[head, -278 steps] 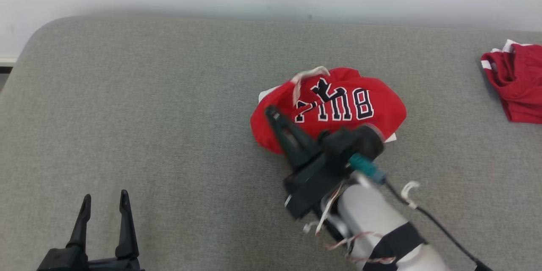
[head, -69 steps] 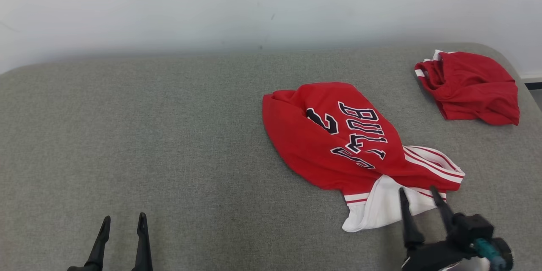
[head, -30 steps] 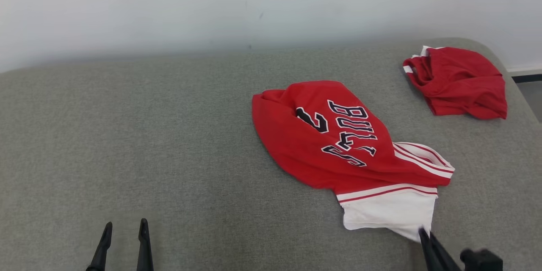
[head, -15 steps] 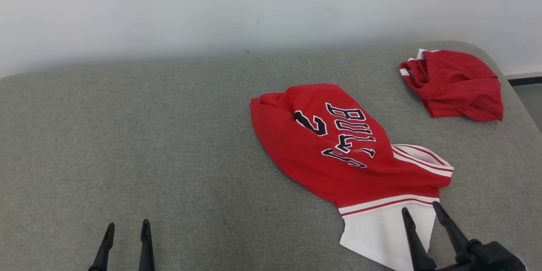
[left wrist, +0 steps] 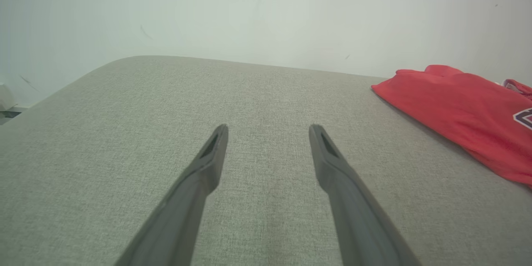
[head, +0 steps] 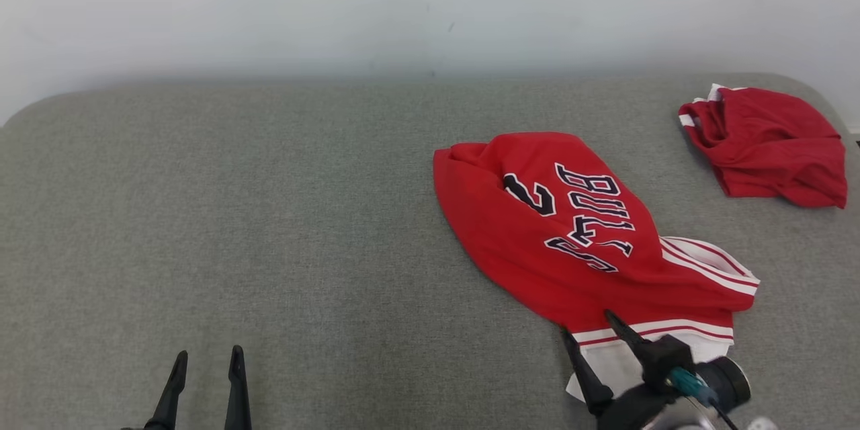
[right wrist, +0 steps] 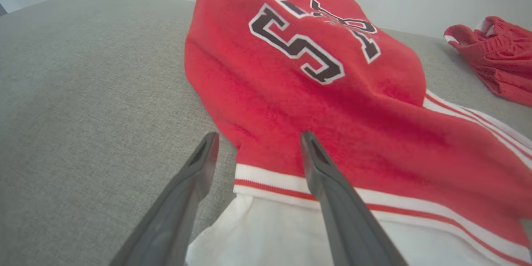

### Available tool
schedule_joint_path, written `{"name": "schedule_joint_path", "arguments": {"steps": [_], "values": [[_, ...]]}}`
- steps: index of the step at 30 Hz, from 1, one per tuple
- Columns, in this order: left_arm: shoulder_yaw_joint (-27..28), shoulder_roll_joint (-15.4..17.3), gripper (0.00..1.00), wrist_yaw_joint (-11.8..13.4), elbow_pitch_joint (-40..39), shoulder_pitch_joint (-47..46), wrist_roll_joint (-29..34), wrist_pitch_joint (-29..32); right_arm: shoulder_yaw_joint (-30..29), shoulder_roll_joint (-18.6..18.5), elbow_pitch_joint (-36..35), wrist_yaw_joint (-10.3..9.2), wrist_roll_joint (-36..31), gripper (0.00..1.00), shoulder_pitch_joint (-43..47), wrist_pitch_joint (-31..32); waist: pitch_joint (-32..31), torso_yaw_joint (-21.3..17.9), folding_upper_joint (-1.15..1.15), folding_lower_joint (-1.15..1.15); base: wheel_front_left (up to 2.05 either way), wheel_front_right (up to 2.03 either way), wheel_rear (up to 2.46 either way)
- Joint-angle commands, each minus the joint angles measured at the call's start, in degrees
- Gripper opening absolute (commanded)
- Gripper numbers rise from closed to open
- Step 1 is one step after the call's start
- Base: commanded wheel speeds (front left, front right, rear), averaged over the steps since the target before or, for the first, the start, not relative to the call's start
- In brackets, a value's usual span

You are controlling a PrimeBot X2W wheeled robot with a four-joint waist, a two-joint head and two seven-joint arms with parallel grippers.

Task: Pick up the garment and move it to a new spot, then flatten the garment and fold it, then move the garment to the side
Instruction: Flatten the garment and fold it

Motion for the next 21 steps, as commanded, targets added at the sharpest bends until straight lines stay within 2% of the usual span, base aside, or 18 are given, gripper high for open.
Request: {"name": "schedule_joint_path", "arguments": {"steps": [1, 4, 5, 6, 9, 12, 17, 18, 19, 21], "values": [[0.0, 0.0, 1.00, 0.2, 0.0, -0.6, -0.2, -0.2, 0.9, 0.6, 3.0, -0.17, -1.0, 1.00, -2.1, 0.0, 0.6, 0.8, 0.00, 0.00, 0.00, 0.00, 0.00], [-0.2, 0.0, 1.00, 0.3, 0.2, -0.8, -0.3, -0.2, 2.6, 1.3, 9.1, -0.17, -1.3, 1.00, -5.2, 0.5, 0.8, 1.5, 0.00, 0.00, 0.00, 0.00, 0.00], [-0.2, 0.0, 1.00, 0.3, 0.3, -0.8, -0.4, -0.2, 3.2, 1.6, 10.8, -0.17, -1.2, 0.87, -6.1, 0.5, 0.8, 1.6, 0.00, 0.00, 0.00, 0.00, 0.00], [-0.2, 0.0, 1.00, 0.4, 0.3, -0.9, -0.4, -0.2, 3.6, 1.9, 12.3, -0.17, -0.8, 0.00, -7.0, 0.3, 0.7, 1.8, 0.00, 0.00, 0.00, 0.00, 0.00], [0.0, -0.1, 1.00, 0.4, 0.4, -0.6, -0.5, -0.2, 4.9, 2.0, 15.8, -0.16, 0.2, 0.00, -7.9, -0.3, 0.4, 2.0, 0.00, 0.00, 0.00, 0.00, 0.00], [0.2, 0.0, 1.00, 0.6, 0.3, 0.4, -0.5, -0.2, 5.3, 1.8, 15.4, -0.16, 1.1, 0.00, -7.3, -1.1, -0.4, 1.7, 0.00, 0.00, 0.00, 0.00, 0.00], [0.2, 0.0, 1.00, 0.6, 0.3, 0.9, -0.6, -0.2, 7.7, -0.2, 8.6, -0.16, 2.4, 0.00, -3.0, -1.5, -1.1, 0.7, 0.00, 0.00, 0.00, 0.00, 0.00], [0.2, 0.0, 1.00, 0.6, 0.2, 1.1, -0.7, -0.2, 8.4, -2.7, 4.0, -0.16, 2.8, 0.00, 0.1, -1.5, -1.3, 0.0, 0.00, 0.00, 0.00, 0.00, 0.00], [0.2, 0.0, 1.00, 0.6, 0.2, 1.1, -0.7, -0.2, 8.4, -2.7, 4.0, -0.16, 2.8, 0.00, 0.1, -1.5, -1.3, 0.0, 0.00, 0.00, 0.00, 0.00, 0.00], [0.3, -0.1, 1.00, 0.6, 0.0, 1.3, -0.7, -0.2, 8.9, -4.9, -0.3, -0.16, 3.5, 0.00, 3.2, -1.5, -1.3, -0.8, 0.00, 0.00, 0.00, 0.00, 0.00]]}}
